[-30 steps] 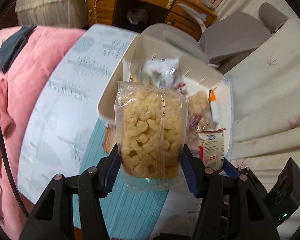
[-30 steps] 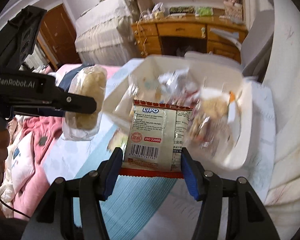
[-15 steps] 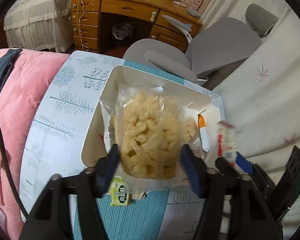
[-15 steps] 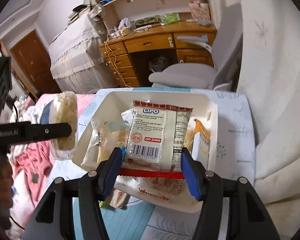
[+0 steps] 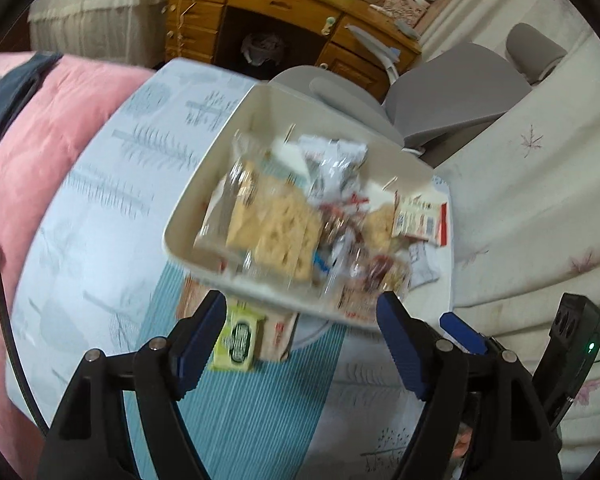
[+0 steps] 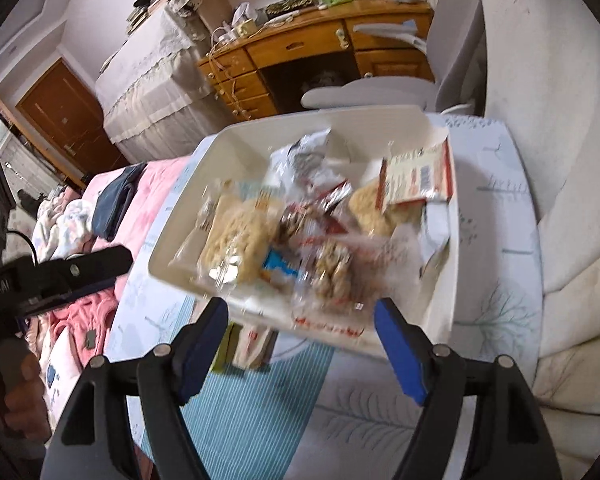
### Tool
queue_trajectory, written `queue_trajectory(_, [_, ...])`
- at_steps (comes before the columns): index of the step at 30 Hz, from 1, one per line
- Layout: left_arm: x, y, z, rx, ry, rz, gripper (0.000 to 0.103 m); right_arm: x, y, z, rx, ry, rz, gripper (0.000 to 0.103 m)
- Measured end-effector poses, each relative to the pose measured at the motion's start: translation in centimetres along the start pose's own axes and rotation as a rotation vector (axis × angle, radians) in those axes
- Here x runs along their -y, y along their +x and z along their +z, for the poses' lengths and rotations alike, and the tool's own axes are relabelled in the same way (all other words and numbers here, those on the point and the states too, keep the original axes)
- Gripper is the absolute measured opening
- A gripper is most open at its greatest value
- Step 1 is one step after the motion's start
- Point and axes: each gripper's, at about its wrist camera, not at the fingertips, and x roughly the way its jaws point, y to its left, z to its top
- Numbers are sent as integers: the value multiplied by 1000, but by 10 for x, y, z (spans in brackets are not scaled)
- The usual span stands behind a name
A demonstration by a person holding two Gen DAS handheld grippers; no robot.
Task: Organize snacks
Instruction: 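Move left tool to the brown cracker packet while right tool grasps the green cake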
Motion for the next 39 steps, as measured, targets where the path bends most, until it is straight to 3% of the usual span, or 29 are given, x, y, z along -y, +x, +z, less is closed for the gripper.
queue_trajectory(6, [-23,8,-47,-5,-43,96,76,0,7,-29,-53,-14,31,76])
queue_trajectory(10, [-38,12,-78,-36,-86,120,76,3,13,-50,-102,3,49,76])
queue_trajectory(17, [-54,13,-107,-69,-76,157,76,10,21,-75,-155,126,85,76])
queue_trajectory(29, [-84,13,-85,-95,63,228,76,-10,33,-90,-148,224,39,76])
queue_trajectory(39, [-113,15,-55,-150,187,182,76,-53,58,-90,-127,220,-32,76])
